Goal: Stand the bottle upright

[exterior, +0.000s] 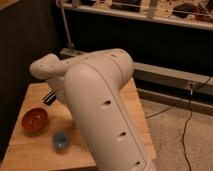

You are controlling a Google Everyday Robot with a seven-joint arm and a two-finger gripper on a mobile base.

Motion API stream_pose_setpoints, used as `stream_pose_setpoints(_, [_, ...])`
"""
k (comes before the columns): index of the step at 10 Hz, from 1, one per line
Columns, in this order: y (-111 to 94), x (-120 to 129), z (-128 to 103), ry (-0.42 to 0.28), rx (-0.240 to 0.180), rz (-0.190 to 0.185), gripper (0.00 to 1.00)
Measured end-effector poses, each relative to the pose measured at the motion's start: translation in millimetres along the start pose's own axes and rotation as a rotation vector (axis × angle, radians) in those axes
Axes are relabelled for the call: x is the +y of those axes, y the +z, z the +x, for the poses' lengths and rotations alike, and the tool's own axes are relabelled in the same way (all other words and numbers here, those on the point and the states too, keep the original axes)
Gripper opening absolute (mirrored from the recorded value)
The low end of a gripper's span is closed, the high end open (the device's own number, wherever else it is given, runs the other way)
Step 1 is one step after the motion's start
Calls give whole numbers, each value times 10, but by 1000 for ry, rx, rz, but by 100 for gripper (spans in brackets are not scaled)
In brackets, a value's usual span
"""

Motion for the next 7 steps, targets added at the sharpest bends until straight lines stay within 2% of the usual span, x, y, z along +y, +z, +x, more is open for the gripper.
stream_pose_setpoints(7, [-67, 35, -18, -10, -9, -11, 78])
